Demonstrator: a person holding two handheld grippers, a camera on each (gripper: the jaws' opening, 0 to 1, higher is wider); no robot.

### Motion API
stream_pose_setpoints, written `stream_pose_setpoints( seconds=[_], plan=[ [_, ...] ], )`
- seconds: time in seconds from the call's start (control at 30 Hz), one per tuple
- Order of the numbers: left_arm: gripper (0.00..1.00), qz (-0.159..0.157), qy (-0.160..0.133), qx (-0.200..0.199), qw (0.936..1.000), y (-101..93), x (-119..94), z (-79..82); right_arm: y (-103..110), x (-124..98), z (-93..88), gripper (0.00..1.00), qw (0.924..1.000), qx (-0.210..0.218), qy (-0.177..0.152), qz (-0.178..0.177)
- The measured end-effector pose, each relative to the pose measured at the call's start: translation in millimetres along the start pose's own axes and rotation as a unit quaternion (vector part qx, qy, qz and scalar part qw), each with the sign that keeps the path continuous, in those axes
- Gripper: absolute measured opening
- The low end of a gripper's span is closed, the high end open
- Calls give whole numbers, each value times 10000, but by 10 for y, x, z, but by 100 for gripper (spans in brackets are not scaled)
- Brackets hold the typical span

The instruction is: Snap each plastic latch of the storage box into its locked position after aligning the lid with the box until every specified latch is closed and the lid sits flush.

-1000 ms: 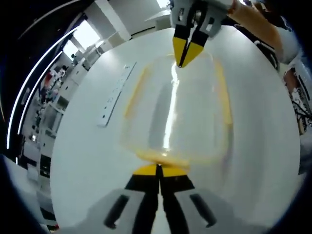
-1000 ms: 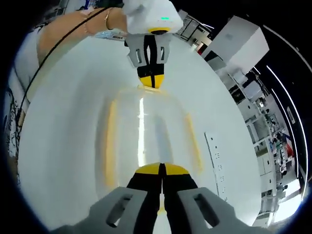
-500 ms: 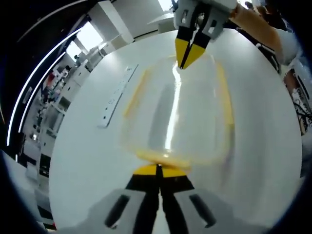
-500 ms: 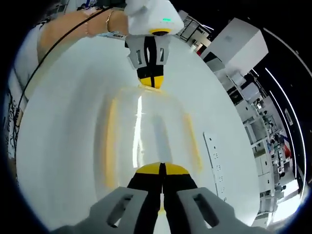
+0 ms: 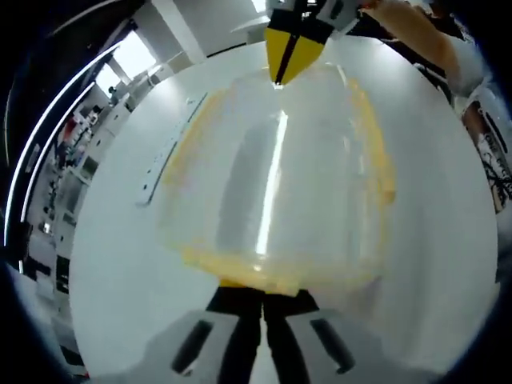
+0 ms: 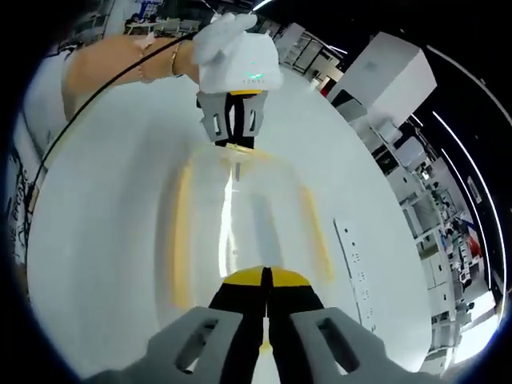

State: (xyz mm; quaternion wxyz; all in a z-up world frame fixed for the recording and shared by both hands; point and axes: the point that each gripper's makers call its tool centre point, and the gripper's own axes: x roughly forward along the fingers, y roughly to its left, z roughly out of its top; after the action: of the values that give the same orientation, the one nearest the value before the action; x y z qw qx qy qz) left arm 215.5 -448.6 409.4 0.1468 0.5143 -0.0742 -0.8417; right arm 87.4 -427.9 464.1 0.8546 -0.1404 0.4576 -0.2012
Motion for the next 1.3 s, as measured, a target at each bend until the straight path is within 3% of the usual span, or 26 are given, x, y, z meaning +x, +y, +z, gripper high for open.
stream_pose_setpoints(
  seconds=[0.2,0.43,0.6,0.67,0.73,0.87,0.97,1.0,1.07,1.3],
  plan=[
    [0,-119,-10,-50,9999,-8,10,10,-11,5,0,0,9998,117,-156,-7],
    [0,-557,338,-17,9979,-70,64,-38,-16,12,31,0,9999,136,-51,-53],
    [0,-137,428,-416,9981,147,-183,-173,-24,21,36,0,9997,-45,181,-134],
    [5,122,449,-475,9978,245,-296,-249,-29,23,39,0,9995,-92,240,-162],
    [6,426,165,-718,9964,348,-456,-252,-33,20,35,0,9994,-127,268,-192],
    [8,897,-752,-824,9897,492,-703,65,-32,27,59,0,9992,-195,244,-230],
    [9,811,-1226,-846,9855,456,-778,365,110,56,231,0,9996,38,-214,206],
    [10,753,-1338,-833,9846,422,-789,490,35,49,194,0,9994,-340,12,-25],
    [10,740,-1391,-827,9840,397,-774,611,-18,80,169,0,9986,-445,113,-254],
    [8,477,-1253,-674,9887,258,-459,917,-28,83,171,0,9996,-272,26,26]
  ],
)
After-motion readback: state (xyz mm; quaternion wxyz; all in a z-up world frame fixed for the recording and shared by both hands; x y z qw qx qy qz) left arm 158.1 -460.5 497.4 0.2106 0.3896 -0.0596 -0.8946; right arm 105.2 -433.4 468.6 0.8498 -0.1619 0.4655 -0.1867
